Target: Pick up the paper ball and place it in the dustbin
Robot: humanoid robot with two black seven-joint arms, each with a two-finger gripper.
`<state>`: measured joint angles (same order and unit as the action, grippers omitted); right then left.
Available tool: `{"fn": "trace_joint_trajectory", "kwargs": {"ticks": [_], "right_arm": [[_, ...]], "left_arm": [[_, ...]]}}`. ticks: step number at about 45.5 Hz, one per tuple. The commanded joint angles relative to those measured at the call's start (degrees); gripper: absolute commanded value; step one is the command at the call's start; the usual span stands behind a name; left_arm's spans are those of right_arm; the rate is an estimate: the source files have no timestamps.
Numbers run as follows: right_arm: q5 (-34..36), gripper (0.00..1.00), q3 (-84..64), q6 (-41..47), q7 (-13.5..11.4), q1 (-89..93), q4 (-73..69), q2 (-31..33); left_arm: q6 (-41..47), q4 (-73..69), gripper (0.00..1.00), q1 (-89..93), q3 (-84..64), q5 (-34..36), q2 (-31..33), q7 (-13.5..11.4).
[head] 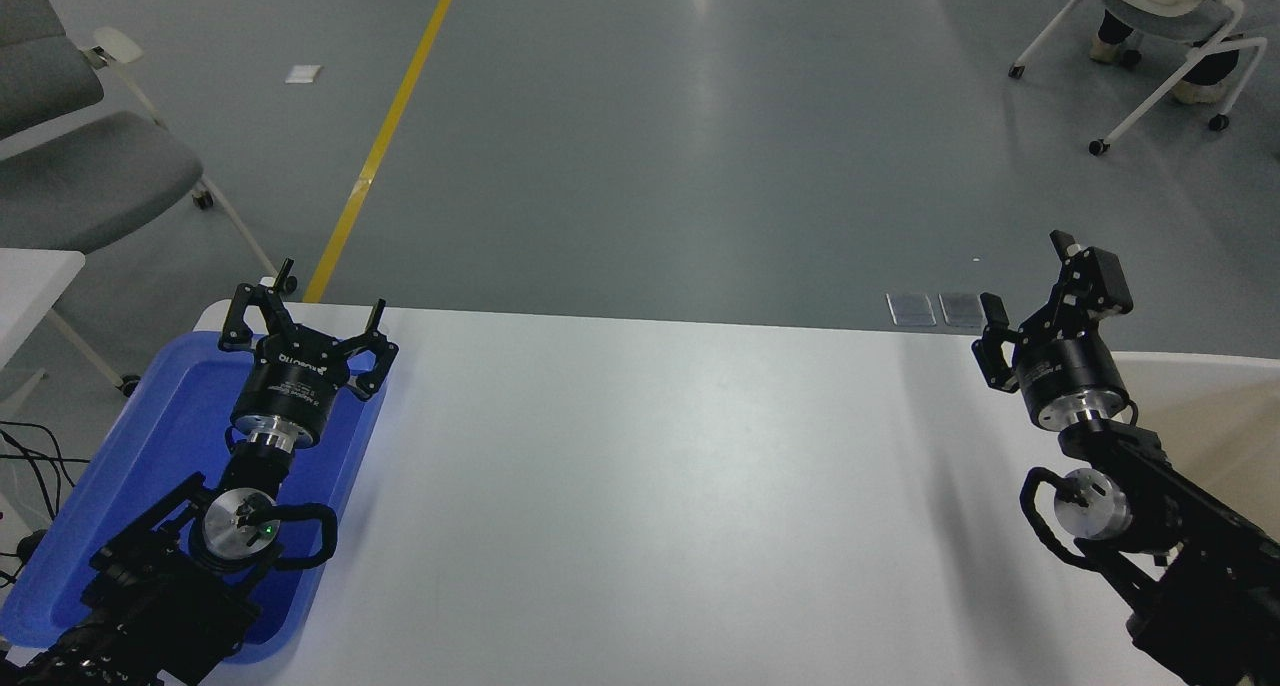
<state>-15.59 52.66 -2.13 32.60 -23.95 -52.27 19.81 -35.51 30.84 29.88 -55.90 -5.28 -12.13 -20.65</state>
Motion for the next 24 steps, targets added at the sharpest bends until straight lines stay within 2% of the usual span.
{"fn": "trace_joint_trajectory", "kwargs": {"ticks": [1, 10, 24], "right_arm": [[-1.11, 1.0, 0.86, -1.12, 2.56, 2.07, -1.16, -2.67], [-1.02, 1.0, 1.48, -6.66, 2.21, 3.91, -3.8, -2.67], [-0.67, 1.0, 1.48, -6.57, 2.12, 4.09, -3.71, -2.15]], "left_arm": [[0.0, 0.01, 1.0, 0.0, 0.0, 0.01, 0.0, 0.0], [0.0, 0.01, 1.0, 0.0, 0.0, 0.01, 0.0, 0.0], [0.0, 0.01, 1.0, 0.0, 0.0, 0.01, 0.0, 0.0]]}}
